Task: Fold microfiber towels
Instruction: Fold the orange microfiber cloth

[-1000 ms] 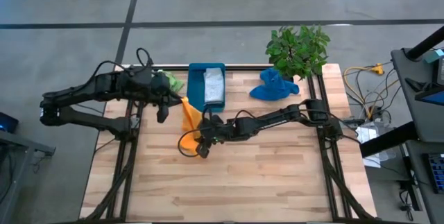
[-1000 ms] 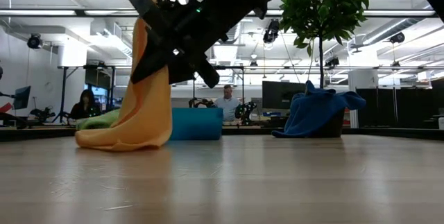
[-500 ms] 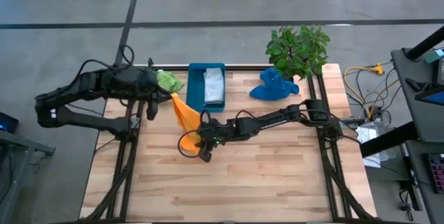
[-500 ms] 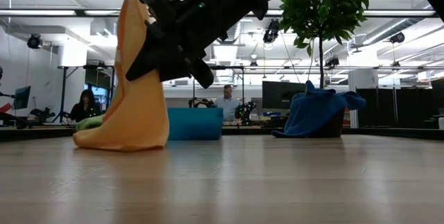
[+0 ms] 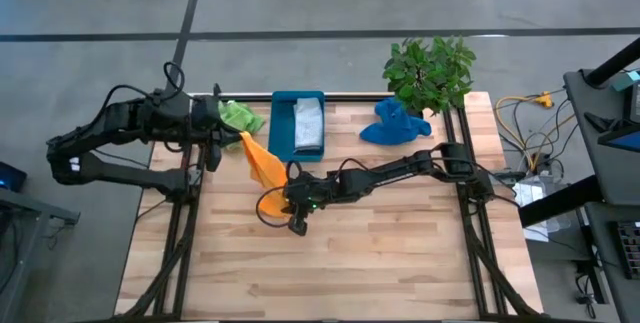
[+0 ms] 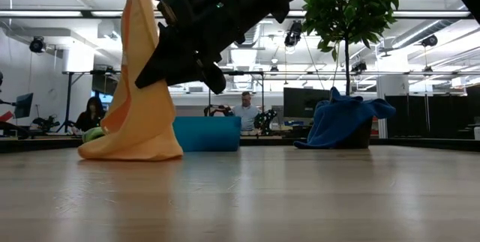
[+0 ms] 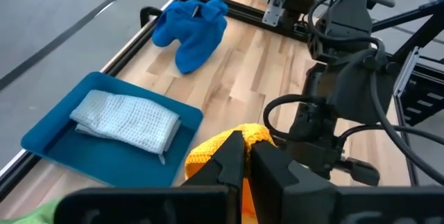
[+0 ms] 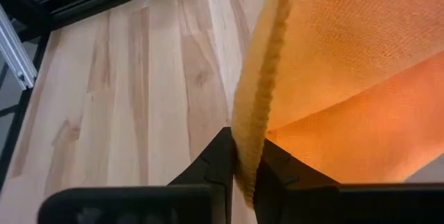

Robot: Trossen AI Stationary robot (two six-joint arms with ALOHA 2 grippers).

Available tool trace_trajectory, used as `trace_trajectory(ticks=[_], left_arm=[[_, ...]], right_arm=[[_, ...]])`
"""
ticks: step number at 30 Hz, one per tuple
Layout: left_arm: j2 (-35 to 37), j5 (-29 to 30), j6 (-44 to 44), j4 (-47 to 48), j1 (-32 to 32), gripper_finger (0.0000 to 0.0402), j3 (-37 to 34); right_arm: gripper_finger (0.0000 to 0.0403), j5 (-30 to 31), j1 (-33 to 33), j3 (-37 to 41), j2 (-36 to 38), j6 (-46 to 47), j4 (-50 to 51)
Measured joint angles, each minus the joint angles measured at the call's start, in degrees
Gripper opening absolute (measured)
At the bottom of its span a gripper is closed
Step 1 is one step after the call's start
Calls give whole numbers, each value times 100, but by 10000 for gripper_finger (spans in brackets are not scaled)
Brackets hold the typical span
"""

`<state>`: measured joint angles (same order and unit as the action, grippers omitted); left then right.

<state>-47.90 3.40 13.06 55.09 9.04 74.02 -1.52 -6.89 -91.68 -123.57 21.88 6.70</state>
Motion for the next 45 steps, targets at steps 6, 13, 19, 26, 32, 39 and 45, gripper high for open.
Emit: trace_trajectory(ticks=[6, 13, 19, 26, 32, 39, 45], left_arm=[[49, 13, 2, 159, 0, 0, 179], [82, 28, 2, 169, 0, 0, 533], [37, 157, 2, 151, 0, 0, 865], [-6, 198, 2, 151, 0, 0, 981], [-27, 275, 1, 151, 0, 0, 981], [-30, 275, 15, 164, 0, 0, 981], [-1, 169, 309, 164, -2, 0, 979]], right_arm=[[28, -1, 107, 0, -19, -263, 31], [28, -205, 258, 0, -31, -545, 40], [28, -297, 340, 0, -33, -596, 44], [25, -358, 488, 0, -35, -611, 34], [8, -602, 516, 4, 165, -543, 299], [8, -351, 329, -472, 1047, -971, 2241], [8, 262, 55, -795, 2019, -1538, 4014]])
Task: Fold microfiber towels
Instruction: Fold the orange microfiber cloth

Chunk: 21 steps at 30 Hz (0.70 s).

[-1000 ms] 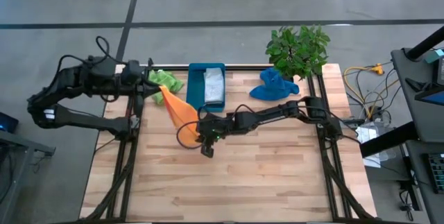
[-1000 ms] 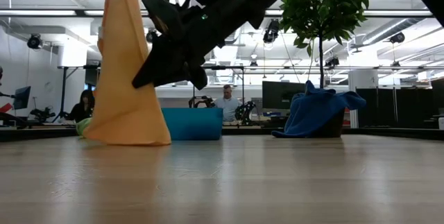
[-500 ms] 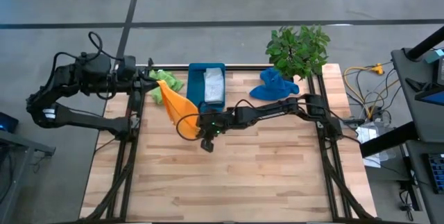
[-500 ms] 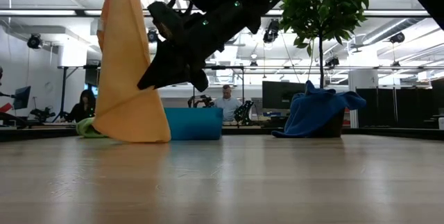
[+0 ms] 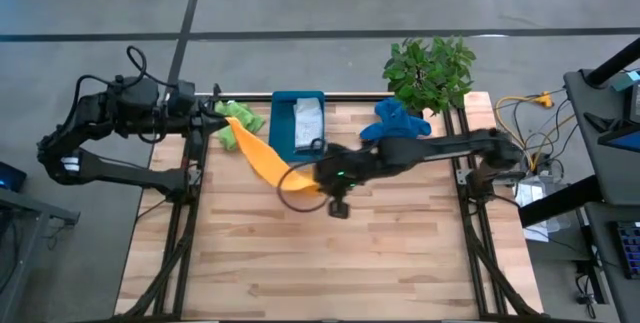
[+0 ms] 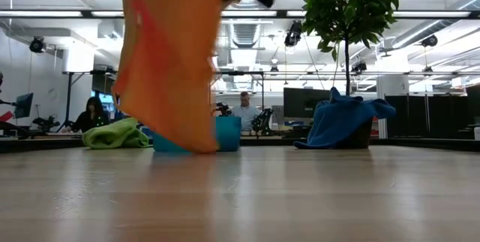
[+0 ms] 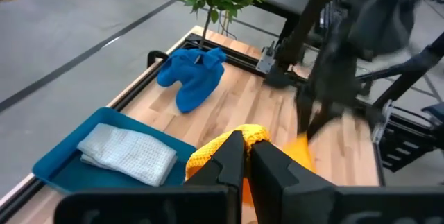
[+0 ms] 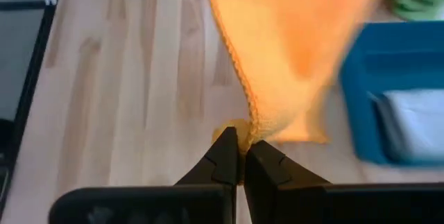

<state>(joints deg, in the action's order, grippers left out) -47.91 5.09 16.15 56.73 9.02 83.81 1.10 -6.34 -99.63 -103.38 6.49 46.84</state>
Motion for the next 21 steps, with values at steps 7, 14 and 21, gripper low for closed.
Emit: trace_trajectory(ticks=[7, 14, 21], left_arm=[[-229, -336, 302, -1, -4, 0, -53], [-830, -963, 597, 149, -526, 0, -92], [-1849, -987, 794, 166, -1885, 0, -101]], right_arm=[[8, 630, -186, 233, 1128, 263, 1810], [8, 814, -732, 1316, 2471, 1179, 2148], [8, 813, -1872, 2452, 3560, 2627, 1673]])
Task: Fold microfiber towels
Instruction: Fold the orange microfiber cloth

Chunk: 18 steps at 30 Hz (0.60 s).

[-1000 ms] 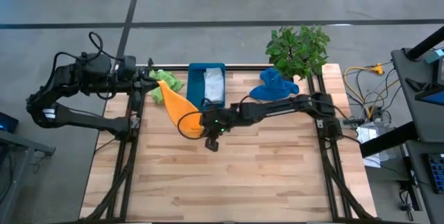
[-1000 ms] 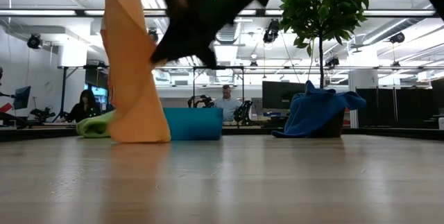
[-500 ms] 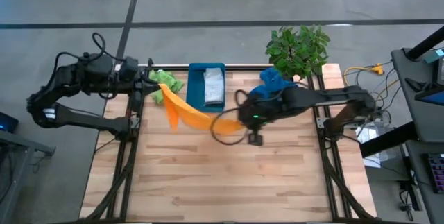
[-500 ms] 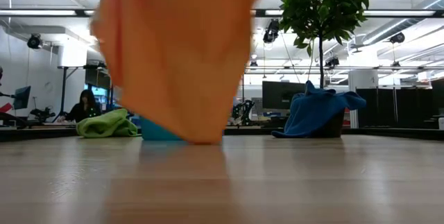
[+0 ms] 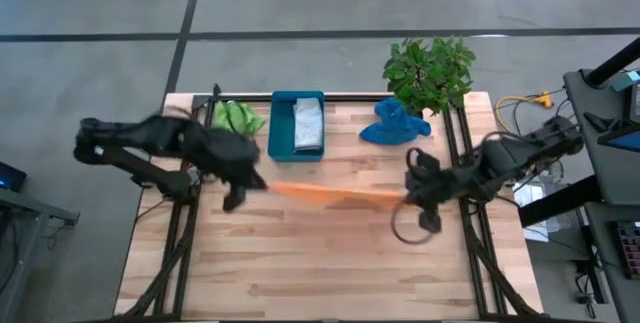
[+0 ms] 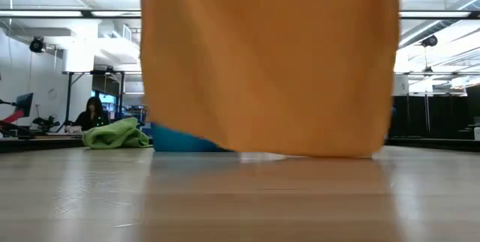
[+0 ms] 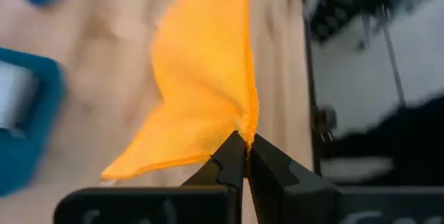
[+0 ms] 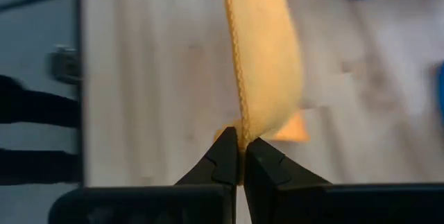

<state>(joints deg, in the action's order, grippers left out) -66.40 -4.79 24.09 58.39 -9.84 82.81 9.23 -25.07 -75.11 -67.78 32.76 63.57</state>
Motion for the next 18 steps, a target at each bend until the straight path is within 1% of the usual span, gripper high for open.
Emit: trace_trajectory(ticks=[5, 7, 9, 10, 12, 14, 16, 18], left_arm=[[-738, -59, 608, -101, -950, 0, 0], [-955, -446, 843, -338, -1309, 0, 0], [-1141, -918, 863, -860, -1670, 0, 0], [-1208, -992, 853, -1205, -1858, 0, 0], [-1313, -929, 751, -1702, -2142, 0, 0], [-1365, -770, 682, -1810, -2281, 0, 1], [-1428, -412, 683, -1500, -2298, 0, -1], [-1507, -36, 665, -1073, -2266, 0, -94]], right_arm=[[8, -36, -895, 482, 170, 673, -995], [8, -163, -1184, 533, 117, 851, -1500], [8, -385, -1424, 533, 52, 1026, -2126], [8, -483, -1515, 533, 42, 1080, -2415], [8, -512, -1661, 504, 23, 1137, -2795], [8, -490, -1695, 470, 26, 1146, -2814], [8, -392, -1676, 473, 32, 1121, -2418], [8, -180, -1596, 529, 11, 1116, -1794]])
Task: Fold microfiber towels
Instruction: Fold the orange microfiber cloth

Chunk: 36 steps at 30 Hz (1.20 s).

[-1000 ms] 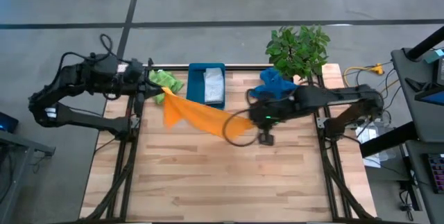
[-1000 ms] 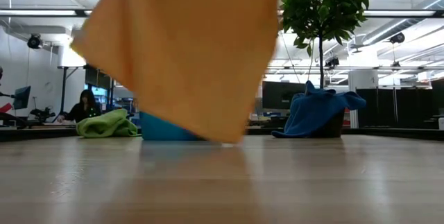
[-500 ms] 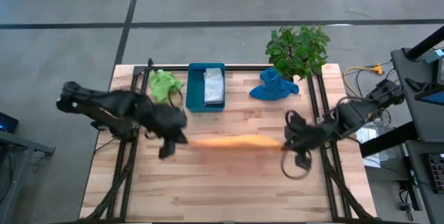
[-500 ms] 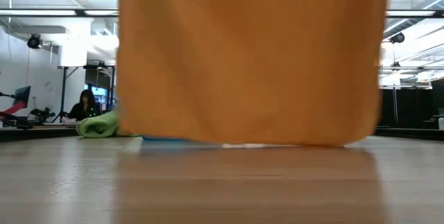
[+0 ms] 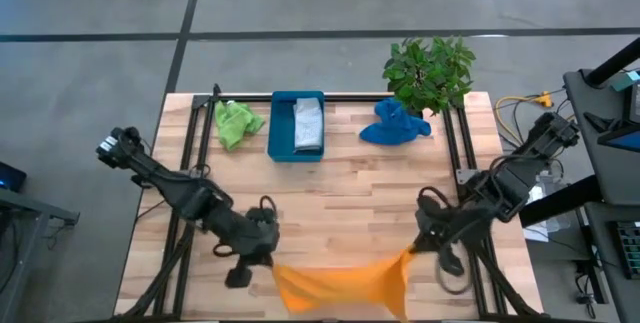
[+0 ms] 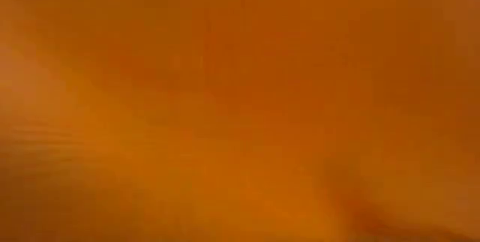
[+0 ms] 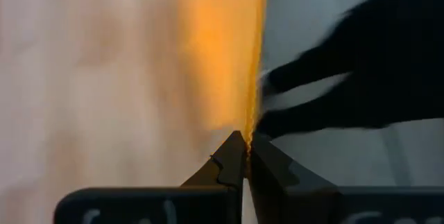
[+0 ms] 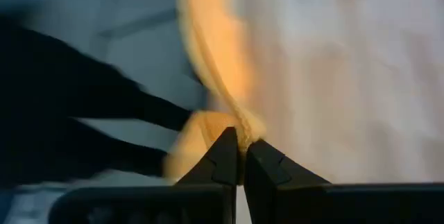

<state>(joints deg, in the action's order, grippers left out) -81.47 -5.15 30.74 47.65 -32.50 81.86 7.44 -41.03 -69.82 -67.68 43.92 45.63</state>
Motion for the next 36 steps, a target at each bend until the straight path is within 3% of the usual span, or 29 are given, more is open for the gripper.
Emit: trace_trajectory(ticks=[6, 15, 26, 36], left_arm=[[-183, 790, 4, 674, 274, 0, -619], [-298, 2102, 43, 467, 788, 0, -1786], [-298, 2238, -170, -932, 1673, 0, -3153], [-293, 2258, -876, -1149, 2269, 0, -3284]], right_arm=[[8, 77, 525, 755, -24, -74, 782], [8, 73, 1343, 2410, -40, -350, -467], [8, 310, 2429, 3075, -37, -832, -877], [9, 321, 2985, 2975, -35, -2270, -835]])
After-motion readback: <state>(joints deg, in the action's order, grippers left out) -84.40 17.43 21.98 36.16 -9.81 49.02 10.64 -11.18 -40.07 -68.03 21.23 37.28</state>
